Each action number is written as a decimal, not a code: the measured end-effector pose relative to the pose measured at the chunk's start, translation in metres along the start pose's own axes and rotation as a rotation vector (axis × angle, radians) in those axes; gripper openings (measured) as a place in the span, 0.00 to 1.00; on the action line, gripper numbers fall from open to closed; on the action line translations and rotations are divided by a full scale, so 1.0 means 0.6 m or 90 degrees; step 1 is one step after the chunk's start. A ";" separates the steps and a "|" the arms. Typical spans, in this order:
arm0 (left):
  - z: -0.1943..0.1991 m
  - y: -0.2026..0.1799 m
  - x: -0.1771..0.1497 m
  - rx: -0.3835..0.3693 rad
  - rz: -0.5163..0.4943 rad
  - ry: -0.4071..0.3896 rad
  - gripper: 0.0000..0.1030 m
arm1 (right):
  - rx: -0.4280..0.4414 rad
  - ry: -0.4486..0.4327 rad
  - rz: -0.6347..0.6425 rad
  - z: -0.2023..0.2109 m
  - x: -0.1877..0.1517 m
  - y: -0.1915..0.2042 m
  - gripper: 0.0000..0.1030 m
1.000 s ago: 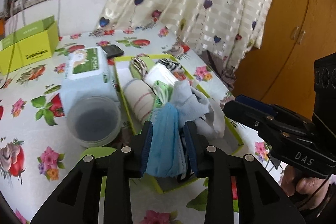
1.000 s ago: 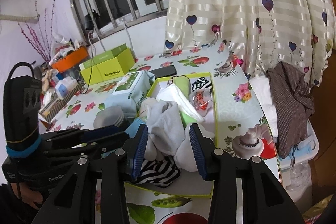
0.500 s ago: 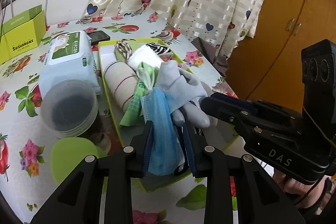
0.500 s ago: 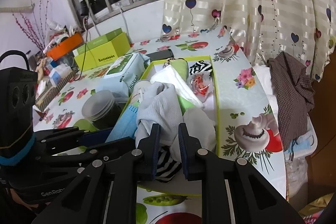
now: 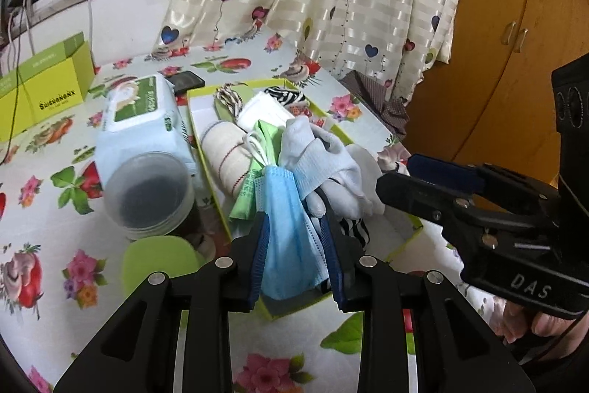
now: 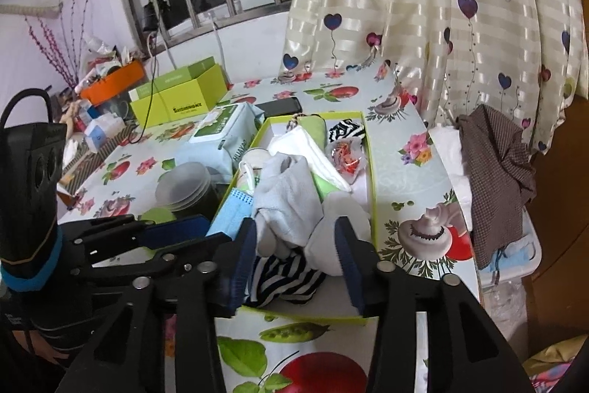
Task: Organize soft objects
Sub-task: 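Lower the blue face mask into the tray and open the left tool, then withdraw both tools from the tray back over the table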
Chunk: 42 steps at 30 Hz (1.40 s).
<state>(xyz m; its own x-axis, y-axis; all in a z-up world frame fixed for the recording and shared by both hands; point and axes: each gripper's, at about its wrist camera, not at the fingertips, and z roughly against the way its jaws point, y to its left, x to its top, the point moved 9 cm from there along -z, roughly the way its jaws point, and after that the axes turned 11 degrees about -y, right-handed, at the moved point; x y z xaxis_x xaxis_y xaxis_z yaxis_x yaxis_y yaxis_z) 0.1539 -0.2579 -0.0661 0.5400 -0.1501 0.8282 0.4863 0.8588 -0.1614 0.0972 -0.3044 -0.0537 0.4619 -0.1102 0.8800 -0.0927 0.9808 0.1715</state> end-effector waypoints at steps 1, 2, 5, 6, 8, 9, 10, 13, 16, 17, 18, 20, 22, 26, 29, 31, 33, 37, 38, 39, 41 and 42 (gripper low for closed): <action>0.005 0.000 0.000 0.001 -0.001 -0.002 0.30 | -0.001 0.000 0.006 0.005 0.000 0.005 0.49; 0.010 0.000 0.001 0.001 -0.001 -0.005 0.30 | -0.001 -0.001 0.009 0.008 0.000 0.009 0.50; 0.029 0.002 0.001 0.007 -0.002 -0.013 0.30 | -0.003 -0.003 0.021 0.020 -0.001 0.022 0.54; 0.033 0.003 0.000 0.008 -0.001 -0.014 0.30 | -0.004 -0.003 0.024 0.023 -0.002 0.025 0.56; 0.043 0.007 -0.002 0.015 0.002 -0.017 0.30 | -0.006 -0.004 0.032 0.030 -0.003 0.034 0.58; 0.049 0.008 -0.004 0.018 0.003 -0.018 0.30 | -0.007 -0.004 0.036 0.032 -0.003 0.038 0.59; 0.055 0.010 -0.005 0.022 0.004 -0.018 0.30 | -0.010 -0.002 0.039 0.035 -0.005 0.042 0.60; 0.066 0.015 -0.012 0.029 0.006 -0.017 0.30 | -0.015 0.004 0.048 0.040 -0.012 0.052 0.63; 0.076 0.023 -0.020 0.038 0.008 -0.016 0.30 | -0.021 0.014 0.053 0.042 -0.020 0.061 0.64; 0.079 0.026 -0.022 0.040 0.010 -0.015 0.30 | -0.022 0.019 0.056 0.042 -0.024 0.065 0.64; 0.080 0.028 -0.025 0.043 0.011 -0.015 0.30 | -0.022 0.022 0.058 0.042 -0.027 0.068 0.65; 0.084 0.034 -0.030 0.047 0.014 -0.013 0.30 | -0.020 0.029 0.062 0.041 -0.033 0.076 0.65; 0.087 0.038 -0.035 0.051 0.017 -0.011 0.30 | -0.019 0.035 0.067 0.039 -0.037 0.084 0.65; 0.092 0.048 -0.041 0.062 0.020 -0.009 0.30 | -0.017 0.044 0.076 0.036 -0.042 0.094 0.65; 0.094 0.055 -0.047 0.066 0.026 -0.006 0.30 | -0.016 0.050 0.081 0.033 -0.046 0.101 0.65; 0.095 0.058 -0.049 0.073 0.026 -0.006 0.30 | -0.016 0.054 0.084 0.031 -0.049 0.105 0.65; 0.097 0.061 -0.049 0.081 0.022 -0.008 0.30 | -0.015 0.056 0.087 0.030 -0.050 0.108 0.65; 0.101 0.063 -0.047 0.089 0.018 -0.015 0.30 | -0.014 0.056 0.087 0.030 -0.051 0.110 0.65; 0.102 0.063 -0.047 0.089 0.019 -0.016 0.30 | -0.013 0.055 0.087 0.029 -0.050 0.111 0.65; 0.102 0.064 -0.048 0.089 0.020 -0.015 0.30 | -0.014 0.056 0.087 0.029 -0.051 0.112 0.65; 0.102 0.065 -0.048 0.093 0.018 -0.014 0.30 | -0.016 0.056 0.089 0.029 -0.051 0.112 0.65; 0.102 0.065 -0.049 0.098 0.015 -0.014 0.30 | -0.016 0.057 0.089 0.029 -0.051 0.113 0.65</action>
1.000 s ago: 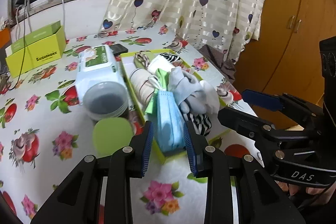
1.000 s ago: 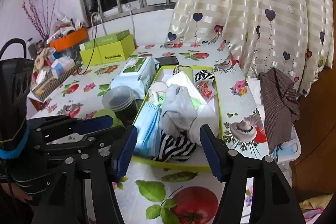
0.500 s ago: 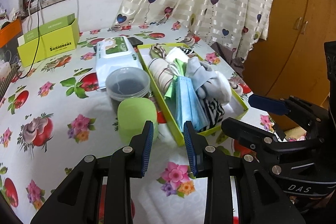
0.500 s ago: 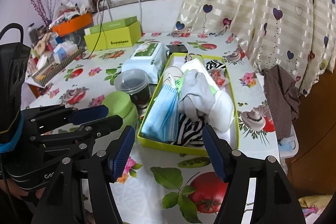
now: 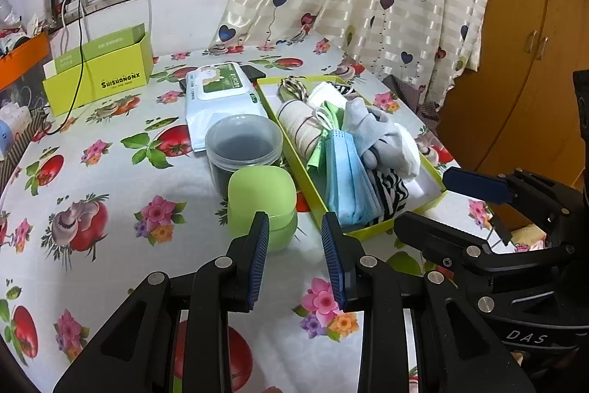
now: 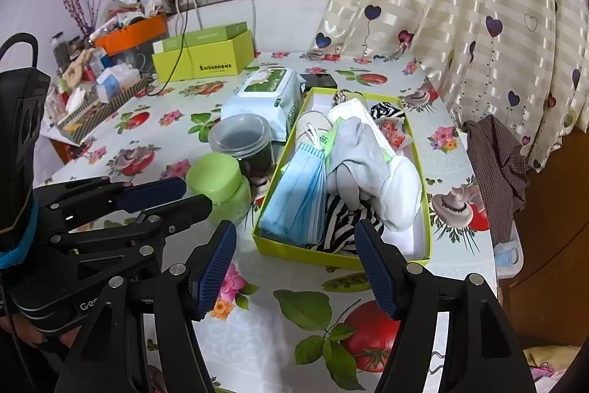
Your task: Organize soft objects
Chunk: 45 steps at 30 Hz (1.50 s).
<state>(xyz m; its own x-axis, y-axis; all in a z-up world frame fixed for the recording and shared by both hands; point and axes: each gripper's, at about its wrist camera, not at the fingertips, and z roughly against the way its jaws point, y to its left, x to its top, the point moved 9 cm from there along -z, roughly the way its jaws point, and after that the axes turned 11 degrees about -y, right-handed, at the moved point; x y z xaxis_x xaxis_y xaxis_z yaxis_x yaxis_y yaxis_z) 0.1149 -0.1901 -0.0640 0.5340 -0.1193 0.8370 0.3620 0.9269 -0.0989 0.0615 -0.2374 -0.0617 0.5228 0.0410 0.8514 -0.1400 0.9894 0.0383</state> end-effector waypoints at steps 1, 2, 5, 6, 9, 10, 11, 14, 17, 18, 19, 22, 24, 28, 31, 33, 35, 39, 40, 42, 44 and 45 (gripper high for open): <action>0.000 0.000 0.000 0.003 -0.002 0.000 0.30 | 0.000 0.001 0.000 -0.001 -0.001 0.001 0.65; -0.001 0.001 -0.001 0.005 -0.004 0.001 0.30 | 0.001 0.002 -0.001 -0.001 -0.001 0.001 0.65; -0.002 0.001 -0.002 0.008 -0.005 0.001 0.30 | 0.001 0.002 -0.002 -0.002 -0.002 0.002 0.65; -0.002 0.001 -0.002 0.008 -0.006 0.002 0.30 | 0.000 0.001 0.000 -0.001 -0.002 0.001 0.65; -0.003 0.000 -0.002 0.007 -0.006 0.003 0.30 | 0.000 0.001 0.000 -0.001 -0.002 0.001 0.65; -0.004 -0.001 -0.002 0.008 -0.006 0.003 0.30 | 0.000 0.001 -0.001 -0.002 -0.002 0.001 0.65; -0.004 -0.001 -0.002 0.008 -0.007 0.002 0.30 | 0.001 0.001 -0.002 -0.002 -0.002 0.001 0.65; -0.005 0.000 -0.003 0.014 -0.011 0.003 0.30 | 0.000 0.003 -0.001 -0.003 -0.003 0.000 0.65; -0.008 0.001 -0.004 0.018 -0.014 0.005 0.30 | 0.000 0.004 -0.004 -0.007 -0.006 0.000 0.65; -0.008 0.000 -0.004 0.016 -0.012 0.006 0.30 | 0.000 0.004 -0.003 -0.006 -0.006 0.000 0.65; -0.009 0.001 -0.004 0.017 -0.012 0.007 0.30 | 0.000 0.004 -0.004 -0.007 -0.007 0.001 0.65; -0.011 0.002 -0.004 0.019 -0.012 0.007 0.30 | 0.000 0.004 -0.004 -0.008 -0.007 0.000 0.65; -0.012 0.002 -0.004 0.018 -0.011 0.007 0.30 | 0.000 0.004 -0.003 -0.007 -0.006 -0.002 0.65; -0.013 0.002 -0.005 0.019 -0.012 0.009 0.30 | 0.001 0.005 -0.005 -0.008 -0.007 -0.001 0.65; -0.015 0.002 -0.006 0.021 -0.012 0.011 0.30 | 0.002 0.005 -0.006 -0.010 -0.009 -0.001 0.65; -0.017 0.002 -0.007 0.021 -0.012 0.011 0.30 | 0.001 0.005 -0.005 -0.009 -0.008 -0.003 0.65; -0.018 0.003 -0.008 0.021 -0.011 0.012 0.30 | 0.001 0.006 -0.005 -0.010 -0.010 -0.001 0.65; -0.022 0.003 -0.012 0.022 -0.009 0.016 0.30 | 0.001 0.008 -0.007 -0.013 -0.013 -0.003 0.65; -0.023 0.003 -0.012 0.022 -0.009 0.017 0.30 | 0.001 0.008 -0.007 -0.013 -0.013 -0.003 0.65; -0.023 0.003 -0.012 0.022 -0.009 0.016 0.30 | 0.001 0.008 -0.007 -0.013 -0.014 0.000 0.65; -0.022 0.003 -0.011 0.021 -0.009 0.017 0.30 | 0.001 0.007 -0.007 -0.014 -0.015 0.001 0.65; -0.022 0.004 -0.012 0.021 -0.009 0.017 0.30 | 0.001 0.008 -0.007 -0.014 -0.015 0.001 0.65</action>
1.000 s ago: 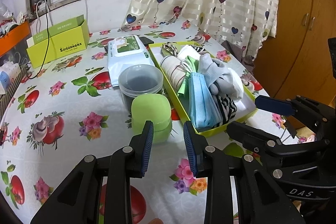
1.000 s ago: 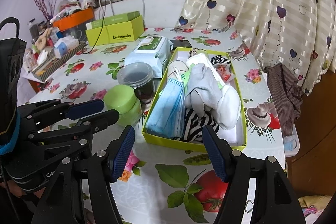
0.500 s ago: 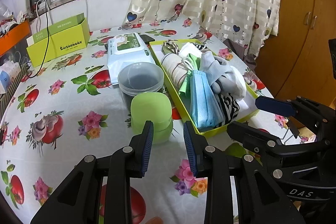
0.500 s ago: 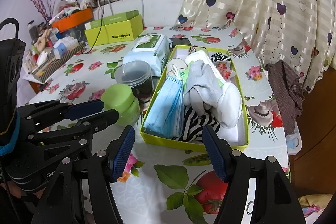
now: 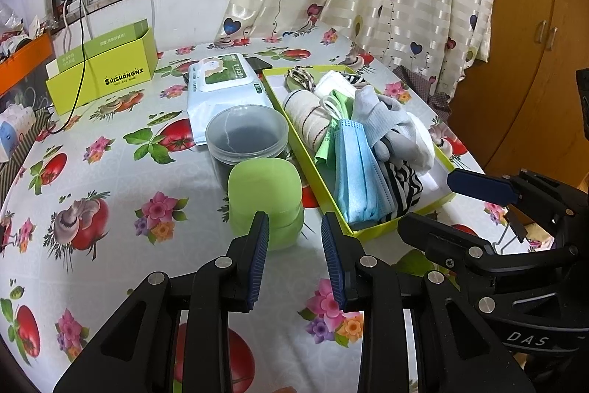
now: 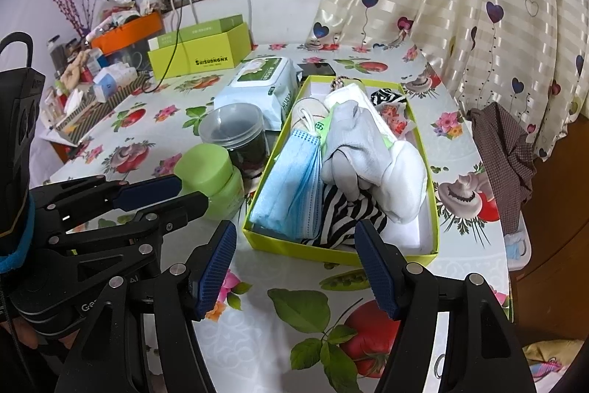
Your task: Organize soft objects
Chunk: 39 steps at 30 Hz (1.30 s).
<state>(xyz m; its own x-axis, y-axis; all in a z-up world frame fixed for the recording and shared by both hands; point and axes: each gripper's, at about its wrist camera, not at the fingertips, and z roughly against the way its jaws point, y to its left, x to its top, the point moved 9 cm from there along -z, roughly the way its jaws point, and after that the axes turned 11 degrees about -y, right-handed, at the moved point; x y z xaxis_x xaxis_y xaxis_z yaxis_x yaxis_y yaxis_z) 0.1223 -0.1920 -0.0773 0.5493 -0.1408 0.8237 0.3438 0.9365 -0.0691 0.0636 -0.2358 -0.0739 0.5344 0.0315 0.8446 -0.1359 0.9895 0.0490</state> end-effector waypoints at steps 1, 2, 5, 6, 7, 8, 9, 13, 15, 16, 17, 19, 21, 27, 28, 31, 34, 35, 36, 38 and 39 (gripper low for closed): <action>0.000 0.000 0.000 0.000 0.000 0.000 0.30 | -0.001 0.000 0.000 0.001 0.002 -0.003 0.65; 0.000 -0.001 0.000 0.000 0.000 0.000 0.30 | -0.001 0.000 0.000 0.000 0.001 -0.002 0.65; 0.000 0.000 -0.001 0.001 0.000 0.002 0.30 | -0.002 0.001 0.001 -0.001 -0.001 0.000 0.65; 0.001 0.000 -0.001 0.002 0.000 0.001 0.30 | 0.000 0.001 0.000 0.000 0.002 -0.003 0.65; 0.001 0.000 0.000 0.002 0.000 0.001 0.30 | 0.000 0.001 0.000 0.000 0.002 -0.003 0.65; 0.001 0.000 0.000 0.002 0.000 0.001 0.30 | 0.000 0.000 0.000 0.000 0.000 0.000 0.65; 0.001 0.000 -0.001 0.002 0.001 0.001 0.30 | 0.000 0.000 0.000 0.000 0.001 -0.003 0.65; 0.001 0.001 -0.001 0.005 -0.002 -0.001 0.30 | 0.001 0.001 -0.001 0.000 0.002 -0.003 0.65; 0.003 0.002 0.001 0.006 -0.002 -0.002 0.30 | 0.001 0.001 -0.001 0.000 0.001 -0.002 0.65; 0.003 0.002 0.001 0.007 -0.002 -0.002 0.30 | 0.001 0.001 -0.001 0.000 0.001 -0.002 0.65; 0.003 0.002 0.001 0.007 -0.002 -0.002 0.30 | 0.001 0.001 -0.001 -0.001 0.000 -0.001 0.65; 0.003 0.002 0.001 0.006 -0.002 -0.001 0.30 | 0.001 0.001 -0.002 -0.001 -0.001 0.001 0.65; 0.003 0.002 0.001 0.006 -0.002 -0.001 0.30 | 0.001 0.001 -0.001 0.000 0.000 -0.002 0.65; 0.003 0.003 0.000 0.007 -0.003 -0.001 0.30 | 0.001 0.001 -0.002 0.000 0.000 -0.003 0.65; 0.003 0.001 0.001 0.007 -0.003 -0.001 0.30 | 0.001 0.001 -0.002 0.000 0.000 -0.003 0.65; 0.003 0.001 0.000 0.007 -0.003 -0.002 0.30 | 0.002 0.001 -0.002 -0.001 -0.002 -0.001 0.65; 0.002 0.001 0.000 0.007 -0.003 -0.001 0.30 | 0.002 0.001 -0.002 0.000 0.000 -0.005 0.65; 0.002 0.001 -0.001 0.006 -0.003 -0.001 0.30 | 0.002 0.002 -0.003 -0.001 -0.002 -0.002 0.65; 0.003 0.001 0.000 0.006 -0.003 -0.001 0.30 | 0.002 0.002 -0.003 0.000 0.000 -0.005 0.65; 0.002 0.001 0.000 0.006 -0.003 0.000 0.30 | 0.002 0.002 -0.002 0.000 0.000 -0.005 0.65; 0.002 0.002 0.000 0.006 -0.003 0.000 0.30 | 0.002 0.002 -0.002 0.000 0.000 -0.006 0.65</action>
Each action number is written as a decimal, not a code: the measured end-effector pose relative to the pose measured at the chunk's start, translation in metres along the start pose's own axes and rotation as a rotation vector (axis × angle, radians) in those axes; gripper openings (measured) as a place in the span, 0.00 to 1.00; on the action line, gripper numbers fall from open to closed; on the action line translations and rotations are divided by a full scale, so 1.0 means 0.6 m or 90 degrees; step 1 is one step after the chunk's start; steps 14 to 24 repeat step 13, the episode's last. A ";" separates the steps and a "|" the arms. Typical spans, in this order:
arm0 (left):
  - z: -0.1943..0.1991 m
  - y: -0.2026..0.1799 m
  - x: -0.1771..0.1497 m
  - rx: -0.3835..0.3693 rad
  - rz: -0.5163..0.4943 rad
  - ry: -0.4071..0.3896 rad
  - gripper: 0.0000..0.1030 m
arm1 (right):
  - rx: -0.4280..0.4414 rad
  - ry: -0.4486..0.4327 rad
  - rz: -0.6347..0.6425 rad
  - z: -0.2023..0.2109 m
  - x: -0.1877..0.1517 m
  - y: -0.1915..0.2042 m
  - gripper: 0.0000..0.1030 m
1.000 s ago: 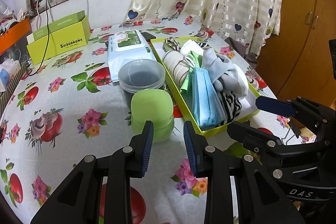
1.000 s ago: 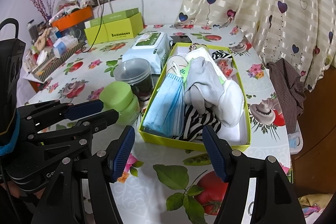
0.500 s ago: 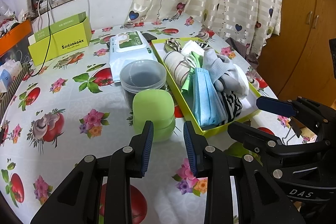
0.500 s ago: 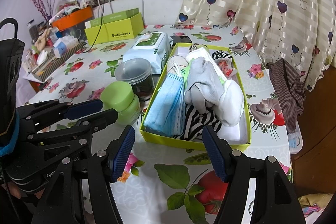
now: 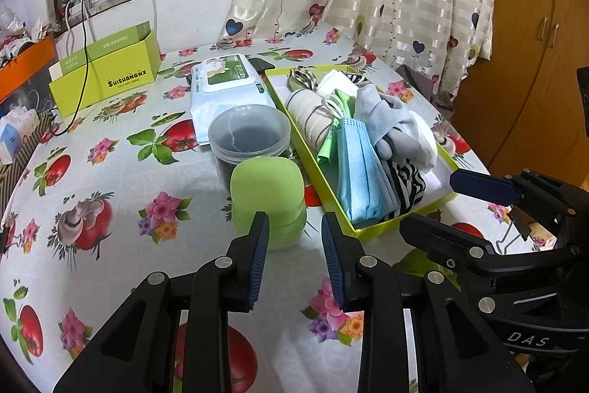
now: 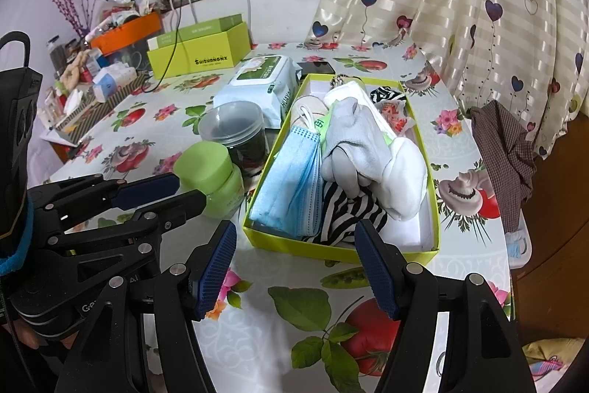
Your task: Organize soft objects
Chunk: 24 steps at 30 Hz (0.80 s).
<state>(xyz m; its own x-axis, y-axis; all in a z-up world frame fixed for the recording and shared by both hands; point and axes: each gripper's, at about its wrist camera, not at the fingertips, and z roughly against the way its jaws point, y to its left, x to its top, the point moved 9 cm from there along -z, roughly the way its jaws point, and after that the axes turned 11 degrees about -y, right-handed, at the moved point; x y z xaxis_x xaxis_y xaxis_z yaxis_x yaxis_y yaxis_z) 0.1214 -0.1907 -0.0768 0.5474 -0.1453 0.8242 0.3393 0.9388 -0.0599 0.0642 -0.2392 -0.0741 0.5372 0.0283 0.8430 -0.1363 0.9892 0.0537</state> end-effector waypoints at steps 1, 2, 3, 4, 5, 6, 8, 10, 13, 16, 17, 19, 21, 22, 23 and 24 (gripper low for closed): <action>0.000 0.000 0.000 0.000 0.000 0.000 0.30 | 0.000 0.000 0.000 -0.001 -0.002 0.002 0.65; 0.000 0.001 0.000 -0.001 0.000 0.000 0.30 | 0.000 0.000 0.000 -0.001 -0.002 0.003 0.65; 0.000 0.004 0.000 -0.001 0.000 0.000 0.30 | 0.000 0.000 0.000 0.000 0.000 0.000 0.65; 0.000 0.001 0.000 -0.001 0.000 -0.001 0.30 | 0.000 0.000 0.000 -0.001 -0.001 0.002 0.65; 0.000 0.001 0.000 0.000 0.000 0.000 0.30 | 0.000 0.000 0.000 -0.001 -0.002 0.002 0.65; 0.000 0.002 0.000 -0.001 0.000 -0.002 0.30 | 0.001 0.000 0.000 0.000 0.000 -0.001 0.65; 0.000 0.000 0.001 0.000 -0.001 -0.004 0.30 | 0.001 -0.001 0.000 -0.001 -0.001 0.002 0.65; 0.000 -0.001 0.002 0.000 -0.001 -0.004 0.30 | 0.001 0.000 0.000 0.000 0.000 -0.001 0.65; -0.001 -0.003 0.001 0.000 0.000 -0.002 0.30 | 0.000 0.000 0.000 -0.001 -0.001 0.001 0.65; -0.001 -0.003 0.001 0.000 0.000 -0.002 0.30 | 0.000 0.000 0.000 -0.001 -0.001 0.001 0.65; -0.001 -0.003 0.001 0.000 0.000 -0.002 0.30 | 0.000 0.000 0.000 -0.001 -0.001 0.001 0.65; -0.001 -0.003 0.001 0.000 0.000 -0.002 0.30 | 0.000 0.000 0.000 -0.001 -0.001 0.001 0.65; -0.001 -0.003 0.001 0.000 0.000 -0.002 0.30 | 0.000 0.000 0.000 -0.001 -0.001 0.001 0.65; -0.001 -0.003 0.001 0.000 0.000 -0.002 0.30 | 0.000 0.000 0.000 -0.001 -0.001 0.001 0.65; -0.001 -0.003 0.001 0.000 0.000 -0.002 0.30 | 0.000 0.000 0.000 -0.001 -0.001 0.001 0.65; -0.001 -0.003 0.001 0.000 0.000 -0.002 0.30 | 0.000 0.000 0.000 -0.001 -0.001 0.001 0.65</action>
